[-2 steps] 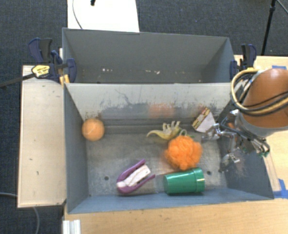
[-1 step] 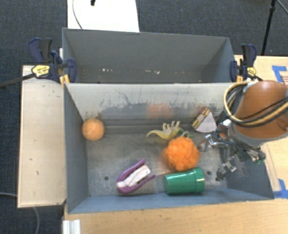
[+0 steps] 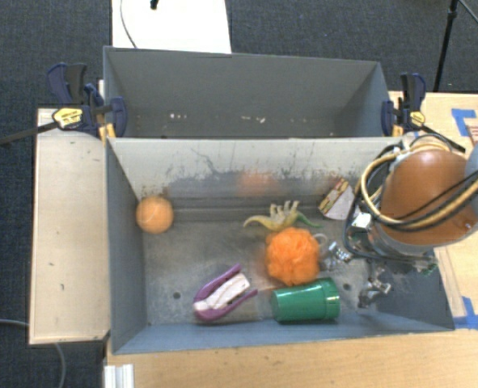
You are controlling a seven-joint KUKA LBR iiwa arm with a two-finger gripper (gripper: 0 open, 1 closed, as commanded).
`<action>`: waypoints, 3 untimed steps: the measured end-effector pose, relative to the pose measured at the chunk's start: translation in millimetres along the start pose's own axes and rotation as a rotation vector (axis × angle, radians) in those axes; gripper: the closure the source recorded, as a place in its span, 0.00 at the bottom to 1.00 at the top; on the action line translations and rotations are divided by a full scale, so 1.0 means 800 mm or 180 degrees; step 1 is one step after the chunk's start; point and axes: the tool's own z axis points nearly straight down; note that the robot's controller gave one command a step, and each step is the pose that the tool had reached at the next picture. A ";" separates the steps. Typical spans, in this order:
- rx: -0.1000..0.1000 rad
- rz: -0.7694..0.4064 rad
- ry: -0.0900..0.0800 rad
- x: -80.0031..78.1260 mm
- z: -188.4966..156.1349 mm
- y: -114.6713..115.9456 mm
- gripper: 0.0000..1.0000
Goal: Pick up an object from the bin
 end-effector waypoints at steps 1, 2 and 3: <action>0.0045 -0.0606 -0.0036 -0.014 0.018 0.023 0.00; 0.0023 -0.0371 -0.0038 -0.081 0.019 0.074 1.00; 0.0023 -0.0373 -0.0038 -0.081 0.019 0.074 1.00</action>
Offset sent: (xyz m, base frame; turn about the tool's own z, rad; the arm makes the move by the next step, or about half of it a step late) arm -0.0008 0.0853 -0.0194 -0.1149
